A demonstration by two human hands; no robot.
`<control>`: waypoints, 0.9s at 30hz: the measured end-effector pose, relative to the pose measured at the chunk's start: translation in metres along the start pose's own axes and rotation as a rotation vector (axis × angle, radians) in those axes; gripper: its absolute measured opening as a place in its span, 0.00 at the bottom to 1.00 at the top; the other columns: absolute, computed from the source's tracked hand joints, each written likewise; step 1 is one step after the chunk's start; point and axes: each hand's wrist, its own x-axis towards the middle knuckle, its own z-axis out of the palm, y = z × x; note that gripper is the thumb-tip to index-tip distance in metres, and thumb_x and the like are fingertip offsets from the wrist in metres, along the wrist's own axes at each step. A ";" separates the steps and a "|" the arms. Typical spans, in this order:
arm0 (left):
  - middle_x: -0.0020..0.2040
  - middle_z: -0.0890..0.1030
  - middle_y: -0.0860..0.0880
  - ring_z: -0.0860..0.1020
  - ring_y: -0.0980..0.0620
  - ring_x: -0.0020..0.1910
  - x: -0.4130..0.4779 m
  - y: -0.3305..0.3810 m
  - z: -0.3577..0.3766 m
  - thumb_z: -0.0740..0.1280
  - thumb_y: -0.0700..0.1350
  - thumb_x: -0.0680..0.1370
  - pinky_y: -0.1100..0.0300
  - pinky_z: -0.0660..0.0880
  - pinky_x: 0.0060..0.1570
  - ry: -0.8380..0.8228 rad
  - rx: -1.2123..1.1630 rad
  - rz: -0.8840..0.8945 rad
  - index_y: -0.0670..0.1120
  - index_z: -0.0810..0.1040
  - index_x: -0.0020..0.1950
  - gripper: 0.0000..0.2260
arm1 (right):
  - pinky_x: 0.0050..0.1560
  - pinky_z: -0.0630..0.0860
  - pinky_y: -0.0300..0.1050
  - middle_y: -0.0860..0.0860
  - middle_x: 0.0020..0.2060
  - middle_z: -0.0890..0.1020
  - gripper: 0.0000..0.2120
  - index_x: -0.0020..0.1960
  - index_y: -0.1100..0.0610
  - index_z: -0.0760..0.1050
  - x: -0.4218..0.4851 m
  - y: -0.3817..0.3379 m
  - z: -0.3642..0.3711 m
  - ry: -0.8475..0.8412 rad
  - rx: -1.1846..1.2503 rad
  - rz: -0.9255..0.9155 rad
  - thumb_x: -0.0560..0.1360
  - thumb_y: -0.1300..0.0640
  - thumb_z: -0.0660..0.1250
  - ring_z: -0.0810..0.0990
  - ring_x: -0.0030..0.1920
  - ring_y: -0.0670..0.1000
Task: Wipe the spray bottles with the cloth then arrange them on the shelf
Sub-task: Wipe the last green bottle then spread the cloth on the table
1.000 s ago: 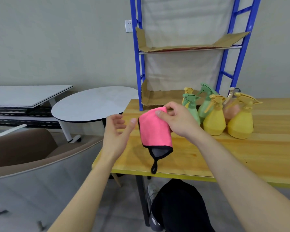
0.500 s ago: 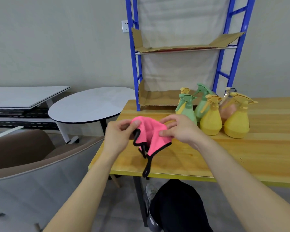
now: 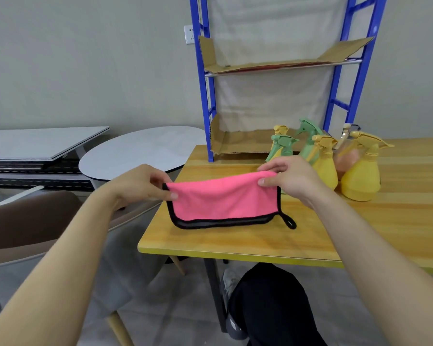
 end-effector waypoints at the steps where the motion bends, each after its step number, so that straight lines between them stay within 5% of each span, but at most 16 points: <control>1: 0.44 0.86 0.47 0.83 0.49 0.42 0.003 -0.003 0.004 0.78 0.49 0.79 0.63 0.79 0.49 0.012 -0.121 0.022 0.44 0.88 0.52 0.08 | 0.47 0.78 0.42 0.47 0.51 0.86 0.13 0.53 0.50 0.88 0.000 0.000 0.001 0.002 0.004 0.002 0.71 0.60 0.83 0.83 0.53 0.47; 4: 0.58 0.86 0.37 0.86 0.40 0.57 0.014 -0.017 0.021 0.70 0.49 0.85 0.44 0.80 0.67 0.053 -0.529 0.051 0.39 0.84 0.62 0.14 | 0.54 0.84 0.51 0.48 0.50 0.87 0.10 0.52 0.51 0.89 0.002 -0.001 -0.001 -0.039 -0.040 0.041 0.72 0.59 0.83 0.85 0.53 0.52; 9: 0.49 0.88 0.39 0.86 0.41 0.47 0.030 -0.007 0.039 0.72 0.43 0.84 0.50 0.86 0.44 0.270 -0.440 -0.032 0.38 0.79 0.59 0.09 | 0.39 0.87 0.50 0.55 0.42 0.89 0.09 0.46 0.61 0.85 0.001 -0.004 -0.002 -0.112 -0.057 0.257 0.72 0.59 0.83 0.90 0.42 0.55; 14: 0.42 0.89 0.43 0.88 0.41 0.44 0.036 0.034 0.056 0.72 0.43 0.80 0.47 0.86 0.37 0.408 -0.249 0.064 0.47 0.81 0.55 0.05 | 0.35 0.86 0.50 0.56 0.33 0.87 0.09 0.52 0.66 0.82 -0.008 -0.017 0.022 -0.184 0.275 0.364 0.75 0.63 0.78 0.88 0.33 0.56; 20: 0.43 0.90 0.49 0.88 0.49 0.45 0.029 0.060 0.075 0.71 0.49 0.84 0.46 0.86 0.49 0.228 -0.222 0.291 0.51 0.79 0.63 0.08 | 0.46 0.88 0.52 0.64 0.45 0.88 0.12 0.58 0.71 0.81 -0.014 -0.051 0.054 -0.238 0.638 0.288 0.80 0.62 0.72 0.90 0.45 0.63; 23: 0.53 0.89 0.51 0.88 0.52 0.53 0.025 0.051 0.077 0.76 0.50 0.81 0.52 0.84 0.59 0.172 -0.242 0.334 0.54 0.76 0.70 0.19 | 0.57 0.86 0.53 0.67 0.53 0.87 0.12 0.62 0.70 0.80 -0.020 -0.056 0.059 -0.274 0.772 0.238 0.83 0.67 0.62 0.89 0.54 0.64; 25: 0.55 0.89 0.49 0.88 0.48 0.54 0.025 0.041 0.076 0.77 0.45 0.80 0.48 0.84 0.61 0.202 -0.265 0.347 0.54 0.76 0.70 0.20 | 0.58 0.86 0.53 0.64 0.53 0.88 0.15 0.63 0.68 0.81 -0.023 -0.049 0.061 -0.235 0.767 0.184 0.82 0.71 0.59 0.89 0.54 0.61; 27: 0.54 0.89 0.49 0.88 0.45 0.51 0.026 0.034 0.073 0.74 0.43 0.82 0.45 0.84 0.57 0.263 -0.325 0.358 0.52 0.78 0.67 0.15 | 0.59 0.86 0.54 0.57 0.54 0.88 0.16 0.65 0.62 0.80 -0.019 -0.032 0.066 -0.018 0.506 0.100 0.79 0.69 0.66 0.88 0.54 0.56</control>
